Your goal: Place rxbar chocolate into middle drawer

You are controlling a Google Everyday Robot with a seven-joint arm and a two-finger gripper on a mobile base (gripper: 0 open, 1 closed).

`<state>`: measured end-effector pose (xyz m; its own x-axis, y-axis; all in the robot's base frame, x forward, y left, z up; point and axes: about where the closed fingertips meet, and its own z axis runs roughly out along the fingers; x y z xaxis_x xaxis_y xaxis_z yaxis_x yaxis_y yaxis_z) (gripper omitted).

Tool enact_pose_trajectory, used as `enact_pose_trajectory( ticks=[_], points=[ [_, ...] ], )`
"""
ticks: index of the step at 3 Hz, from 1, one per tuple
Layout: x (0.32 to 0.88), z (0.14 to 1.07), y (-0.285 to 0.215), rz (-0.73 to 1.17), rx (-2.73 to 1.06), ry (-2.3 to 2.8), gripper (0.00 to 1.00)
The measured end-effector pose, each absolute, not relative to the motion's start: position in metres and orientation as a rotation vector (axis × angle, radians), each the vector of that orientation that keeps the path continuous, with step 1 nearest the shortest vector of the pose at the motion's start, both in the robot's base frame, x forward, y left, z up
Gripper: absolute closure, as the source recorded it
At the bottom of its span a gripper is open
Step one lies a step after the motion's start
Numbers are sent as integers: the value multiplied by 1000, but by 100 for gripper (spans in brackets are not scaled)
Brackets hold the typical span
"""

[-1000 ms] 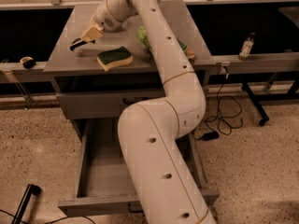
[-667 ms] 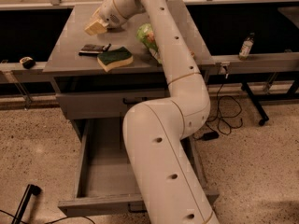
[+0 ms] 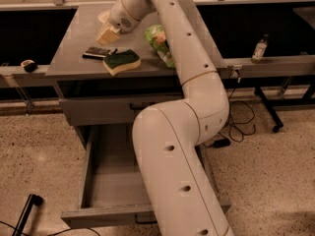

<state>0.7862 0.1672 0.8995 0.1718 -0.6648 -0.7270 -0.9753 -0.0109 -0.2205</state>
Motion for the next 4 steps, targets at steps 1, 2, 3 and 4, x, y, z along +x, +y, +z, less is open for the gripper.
enact_pose_trajectory(
  ticks=[1, 2, 3, 4],
  points=[
    [786, 900, 162, 476, -1795, 1600, 81],
    [786, 900, 161, 467, -1799, 1604, 57],
    [795, 902, 175, 449, -1740, 1658, 34],
    [809, 903, 196, 329, -1660, 1808, 11]
  ],
)
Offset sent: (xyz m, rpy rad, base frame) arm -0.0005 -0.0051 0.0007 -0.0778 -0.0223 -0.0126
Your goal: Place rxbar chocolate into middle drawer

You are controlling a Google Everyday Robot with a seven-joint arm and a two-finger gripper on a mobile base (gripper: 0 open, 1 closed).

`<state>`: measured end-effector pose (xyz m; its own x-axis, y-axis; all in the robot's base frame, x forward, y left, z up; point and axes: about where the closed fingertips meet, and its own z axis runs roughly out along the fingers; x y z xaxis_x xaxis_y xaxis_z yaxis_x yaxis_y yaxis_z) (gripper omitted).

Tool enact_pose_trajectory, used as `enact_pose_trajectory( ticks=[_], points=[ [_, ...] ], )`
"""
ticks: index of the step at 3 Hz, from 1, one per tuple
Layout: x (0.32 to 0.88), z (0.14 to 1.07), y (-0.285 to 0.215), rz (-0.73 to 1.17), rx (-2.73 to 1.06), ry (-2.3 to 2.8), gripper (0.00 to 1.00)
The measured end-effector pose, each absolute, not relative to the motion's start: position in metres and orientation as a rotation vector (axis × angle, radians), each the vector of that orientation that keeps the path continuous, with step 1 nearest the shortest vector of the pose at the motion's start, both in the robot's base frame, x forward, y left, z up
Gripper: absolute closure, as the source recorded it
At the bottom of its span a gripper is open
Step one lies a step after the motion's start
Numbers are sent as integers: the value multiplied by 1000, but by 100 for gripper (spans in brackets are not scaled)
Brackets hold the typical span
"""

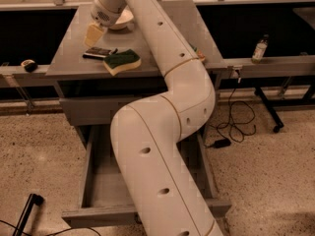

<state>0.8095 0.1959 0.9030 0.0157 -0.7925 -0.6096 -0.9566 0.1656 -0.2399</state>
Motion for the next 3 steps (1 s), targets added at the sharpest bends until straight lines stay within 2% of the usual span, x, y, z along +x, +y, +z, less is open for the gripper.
enact_pose_trajectory(
  ticks=[1, 2, 3],
  points=[
    [818, 892, 203, 270, -1562, 1967, 0],
    [824, 881, 198, 277, -1460, 2071, 0],
    [829, 870, 189, 318, -1371, 2141, 11]
  ],
)
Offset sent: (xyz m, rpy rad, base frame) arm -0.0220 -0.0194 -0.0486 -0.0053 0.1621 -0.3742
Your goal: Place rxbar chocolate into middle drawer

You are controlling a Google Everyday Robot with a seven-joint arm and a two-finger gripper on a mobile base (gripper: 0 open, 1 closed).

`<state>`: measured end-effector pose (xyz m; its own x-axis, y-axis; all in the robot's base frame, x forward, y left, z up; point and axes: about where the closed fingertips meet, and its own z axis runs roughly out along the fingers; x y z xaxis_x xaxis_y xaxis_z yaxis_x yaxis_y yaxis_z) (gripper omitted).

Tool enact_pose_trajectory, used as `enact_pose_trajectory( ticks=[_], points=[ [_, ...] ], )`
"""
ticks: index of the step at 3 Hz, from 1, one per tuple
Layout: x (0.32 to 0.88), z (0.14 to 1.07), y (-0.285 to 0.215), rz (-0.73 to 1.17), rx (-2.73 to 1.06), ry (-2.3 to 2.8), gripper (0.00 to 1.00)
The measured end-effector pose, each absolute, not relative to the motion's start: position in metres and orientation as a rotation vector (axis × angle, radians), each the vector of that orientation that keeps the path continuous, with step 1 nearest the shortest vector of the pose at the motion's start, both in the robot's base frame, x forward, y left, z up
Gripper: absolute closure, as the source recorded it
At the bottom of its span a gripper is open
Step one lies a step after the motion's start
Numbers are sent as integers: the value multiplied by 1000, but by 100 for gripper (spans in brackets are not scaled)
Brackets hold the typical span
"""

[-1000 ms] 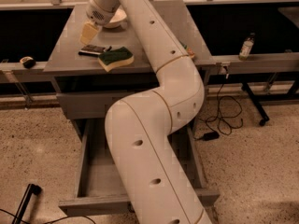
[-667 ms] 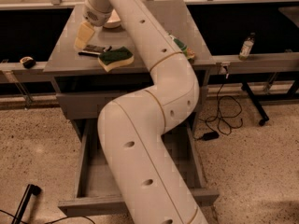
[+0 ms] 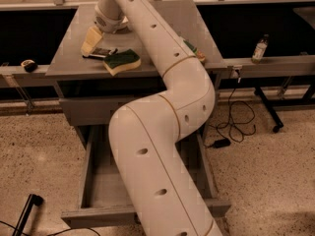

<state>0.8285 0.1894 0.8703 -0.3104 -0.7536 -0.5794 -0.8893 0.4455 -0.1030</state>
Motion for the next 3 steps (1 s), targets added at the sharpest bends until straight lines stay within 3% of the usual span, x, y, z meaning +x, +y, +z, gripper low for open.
enact_pose_trajectory(
  ticks=[3],
  points=[
    [823, 830, 171, 397, -1269, 2251, 58]
  ],
)
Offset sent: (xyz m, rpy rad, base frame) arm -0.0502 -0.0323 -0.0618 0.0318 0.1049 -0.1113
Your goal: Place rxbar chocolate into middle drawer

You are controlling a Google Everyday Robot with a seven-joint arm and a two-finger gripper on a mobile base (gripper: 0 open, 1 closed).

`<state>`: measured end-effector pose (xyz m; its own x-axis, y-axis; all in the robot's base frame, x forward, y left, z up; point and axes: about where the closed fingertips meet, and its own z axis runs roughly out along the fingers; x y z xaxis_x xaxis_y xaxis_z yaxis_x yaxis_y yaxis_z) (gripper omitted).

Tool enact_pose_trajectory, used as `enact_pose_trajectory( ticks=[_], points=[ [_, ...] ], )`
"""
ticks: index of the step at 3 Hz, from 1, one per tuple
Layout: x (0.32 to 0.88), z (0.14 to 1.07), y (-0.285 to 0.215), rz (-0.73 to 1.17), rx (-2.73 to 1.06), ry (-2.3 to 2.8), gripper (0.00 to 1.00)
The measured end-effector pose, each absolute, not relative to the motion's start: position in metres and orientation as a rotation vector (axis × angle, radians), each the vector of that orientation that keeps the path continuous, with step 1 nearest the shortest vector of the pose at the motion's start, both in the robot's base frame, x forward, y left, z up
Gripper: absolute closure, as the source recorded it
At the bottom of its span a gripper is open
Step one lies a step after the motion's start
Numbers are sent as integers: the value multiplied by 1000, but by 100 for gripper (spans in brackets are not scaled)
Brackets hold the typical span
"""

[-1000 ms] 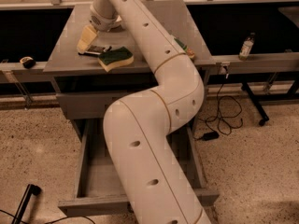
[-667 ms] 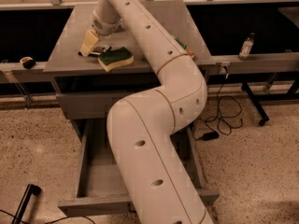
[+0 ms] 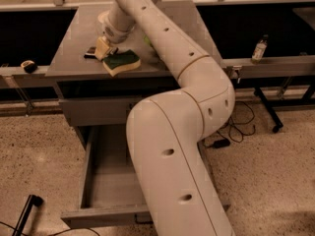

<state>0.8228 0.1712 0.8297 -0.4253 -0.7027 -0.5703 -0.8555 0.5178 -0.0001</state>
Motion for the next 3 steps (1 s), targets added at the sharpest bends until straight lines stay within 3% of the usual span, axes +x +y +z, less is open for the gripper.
enact_pose_trajectory(
  ticks=[1, 2, 3],
  points=[
    [823, 834, 171, 398, -1269, 2251, 83],
    [819, 836, 179, 457, -1302, 2183, 100],
    [819, 838, 179, 457, -1302, 2183, 100]
  ],
)
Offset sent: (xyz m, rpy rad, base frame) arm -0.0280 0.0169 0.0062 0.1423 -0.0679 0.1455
